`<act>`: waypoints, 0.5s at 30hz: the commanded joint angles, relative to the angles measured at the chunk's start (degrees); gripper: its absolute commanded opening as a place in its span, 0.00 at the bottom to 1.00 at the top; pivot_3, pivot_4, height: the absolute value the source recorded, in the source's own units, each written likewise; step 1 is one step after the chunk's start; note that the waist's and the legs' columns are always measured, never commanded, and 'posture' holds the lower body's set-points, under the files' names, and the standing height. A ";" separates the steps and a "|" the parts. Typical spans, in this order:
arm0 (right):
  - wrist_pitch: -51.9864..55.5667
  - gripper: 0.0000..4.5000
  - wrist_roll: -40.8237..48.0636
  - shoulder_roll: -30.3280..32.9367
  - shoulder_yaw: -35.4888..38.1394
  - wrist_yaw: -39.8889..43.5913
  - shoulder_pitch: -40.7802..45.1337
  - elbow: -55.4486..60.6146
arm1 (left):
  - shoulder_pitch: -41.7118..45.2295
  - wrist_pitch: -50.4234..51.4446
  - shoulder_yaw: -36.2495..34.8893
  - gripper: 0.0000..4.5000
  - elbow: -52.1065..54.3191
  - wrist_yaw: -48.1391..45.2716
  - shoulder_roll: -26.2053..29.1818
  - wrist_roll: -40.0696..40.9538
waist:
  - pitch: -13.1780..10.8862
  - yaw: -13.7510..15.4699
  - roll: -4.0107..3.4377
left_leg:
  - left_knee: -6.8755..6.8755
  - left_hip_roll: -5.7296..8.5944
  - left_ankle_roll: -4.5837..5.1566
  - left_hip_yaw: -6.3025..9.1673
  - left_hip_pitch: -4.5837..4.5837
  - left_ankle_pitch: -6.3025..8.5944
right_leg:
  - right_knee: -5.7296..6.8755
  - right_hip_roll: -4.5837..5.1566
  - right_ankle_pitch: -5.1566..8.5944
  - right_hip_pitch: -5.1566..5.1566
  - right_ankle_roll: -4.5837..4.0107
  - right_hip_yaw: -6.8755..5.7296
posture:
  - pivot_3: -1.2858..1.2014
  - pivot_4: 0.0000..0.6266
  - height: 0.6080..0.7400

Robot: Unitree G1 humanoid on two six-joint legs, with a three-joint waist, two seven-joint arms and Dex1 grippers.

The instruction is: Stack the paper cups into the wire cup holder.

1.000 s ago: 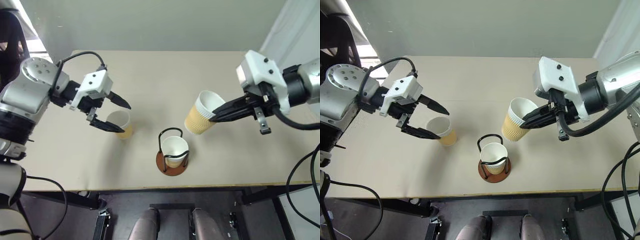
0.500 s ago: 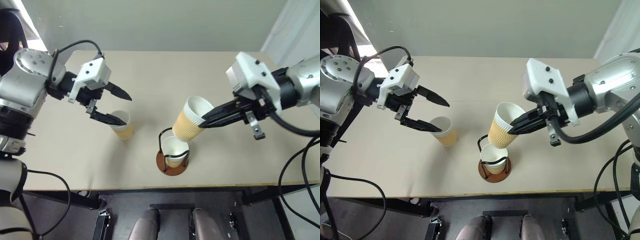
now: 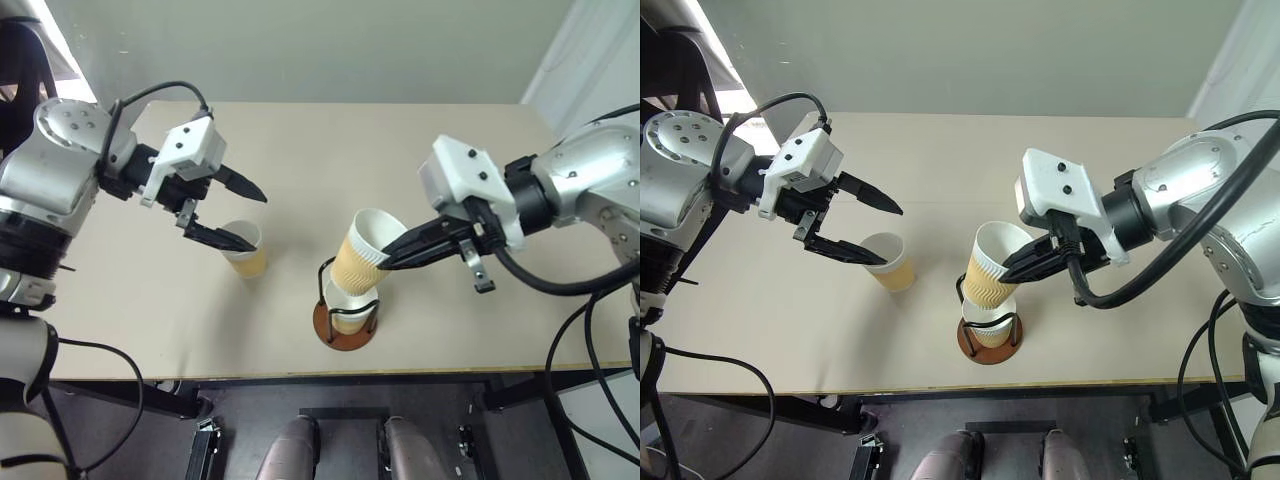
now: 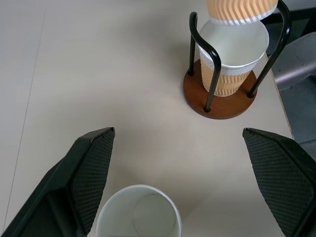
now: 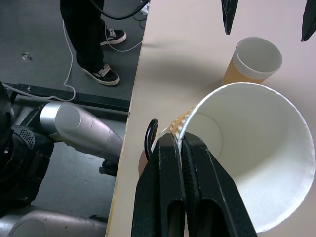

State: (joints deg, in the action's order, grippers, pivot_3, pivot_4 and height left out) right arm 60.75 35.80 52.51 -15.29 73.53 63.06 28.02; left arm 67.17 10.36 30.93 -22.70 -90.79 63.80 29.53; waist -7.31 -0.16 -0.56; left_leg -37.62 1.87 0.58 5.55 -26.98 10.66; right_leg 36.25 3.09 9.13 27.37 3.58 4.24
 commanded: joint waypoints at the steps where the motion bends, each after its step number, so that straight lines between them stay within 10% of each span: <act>1: -1.11 0.01 -0.35 -0.35 -0.35 -1.00 -0.25 1.53 | 0.91 -0.13 -2.08 0.99 0.79 -1.71 0.08 -0.11 | 0.00 0.00 0.00 | -0.02 0.00 0.00 0.00 0.00 0.00 | 0.03 0.00 0.00 0.00 0.00 0.00 | 0.52 0.24 1.00; 15: -7.02 0.01 -4.93 -0.48 -5.05 -0.85 -3.39 0.97 | 0.06 0.42 -3.03 0.99 1.90 -1.71 0.50 -0.04 | 0.00 -0.01 0.00 | -0.38 0.01 0.00 0.00 0.00 0.00 | 0.42 0.00 -0.01 0.01 -0.02 0.00 | 0.52 0.24 1.00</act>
State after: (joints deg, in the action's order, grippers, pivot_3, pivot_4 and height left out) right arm 55.66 32.32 51.89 -20.24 72.57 59.50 28.54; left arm 66.81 10.49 30.17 -22.24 -90.80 63.52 29.49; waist -7.31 -0.17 -0.56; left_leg -38.01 1.88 0.58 5.56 -26.98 10.66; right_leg 36.70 3.08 9.12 27.40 3.55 4.24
